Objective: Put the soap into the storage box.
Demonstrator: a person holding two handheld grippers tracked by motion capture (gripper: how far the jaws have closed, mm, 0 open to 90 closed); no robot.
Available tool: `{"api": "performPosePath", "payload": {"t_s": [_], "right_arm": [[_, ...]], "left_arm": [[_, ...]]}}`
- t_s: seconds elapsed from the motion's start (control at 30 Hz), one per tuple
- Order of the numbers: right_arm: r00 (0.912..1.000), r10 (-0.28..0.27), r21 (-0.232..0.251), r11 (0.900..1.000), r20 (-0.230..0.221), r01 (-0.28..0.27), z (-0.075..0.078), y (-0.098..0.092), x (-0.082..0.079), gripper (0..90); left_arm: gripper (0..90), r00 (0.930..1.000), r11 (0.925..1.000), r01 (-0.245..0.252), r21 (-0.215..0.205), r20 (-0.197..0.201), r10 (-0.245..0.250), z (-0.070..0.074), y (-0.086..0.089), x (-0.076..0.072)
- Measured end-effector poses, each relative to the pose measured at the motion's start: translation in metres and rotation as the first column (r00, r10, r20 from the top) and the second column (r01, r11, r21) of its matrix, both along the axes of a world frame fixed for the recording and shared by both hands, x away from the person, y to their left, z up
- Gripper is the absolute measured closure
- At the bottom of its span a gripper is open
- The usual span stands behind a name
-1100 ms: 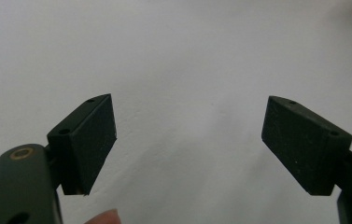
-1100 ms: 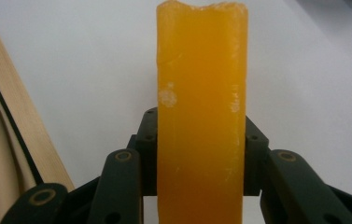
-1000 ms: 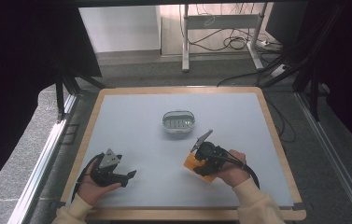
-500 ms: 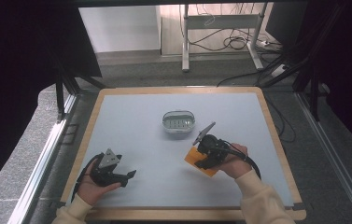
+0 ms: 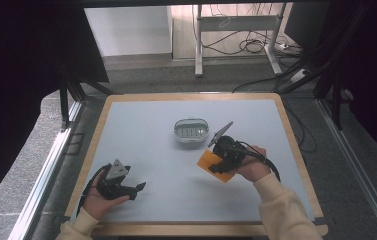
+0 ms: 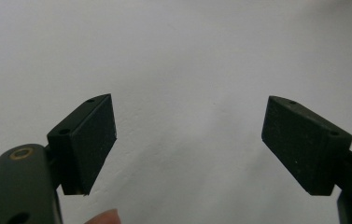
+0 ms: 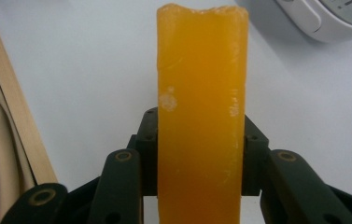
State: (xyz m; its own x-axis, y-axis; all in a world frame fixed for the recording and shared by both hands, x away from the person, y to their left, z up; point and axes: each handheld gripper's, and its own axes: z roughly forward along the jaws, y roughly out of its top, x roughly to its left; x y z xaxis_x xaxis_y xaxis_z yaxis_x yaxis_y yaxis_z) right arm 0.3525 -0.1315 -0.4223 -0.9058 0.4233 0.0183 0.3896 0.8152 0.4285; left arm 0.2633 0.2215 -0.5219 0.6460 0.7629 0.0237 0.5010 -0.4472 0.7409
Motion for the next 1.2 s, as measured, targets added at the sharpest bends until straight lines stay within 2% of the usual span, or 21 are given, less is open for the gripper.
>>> {"api": "performPosePath", "payload": {"t_s": [0.63,0.77,1.2], "right_arm": [[0.9996,0.009,-0.017,1.0,0.026,-0.008,0.007,0.008,0.012,61.4],[0.9992,0.018,-0.038,0.999,0.036,-0.017,0.007,0.01,0.016,61.4],[0.9977,0.026,-0.062,0.998,0.062,-0.022,0.008,0.016,0.028,61.4]], "left_arm": [[18.0,1.0,1.0,0.0,0.001,0.0,0.0,0.0,0.001,0.0],[18.0,1.0,1.0,0.003,0.006,0.001,-0.003,0.0,0.001,0.0],[18.0,1.0,1.0,0.003,0.009,0.0,-0.003,0.0,0.001,0.0]]}}
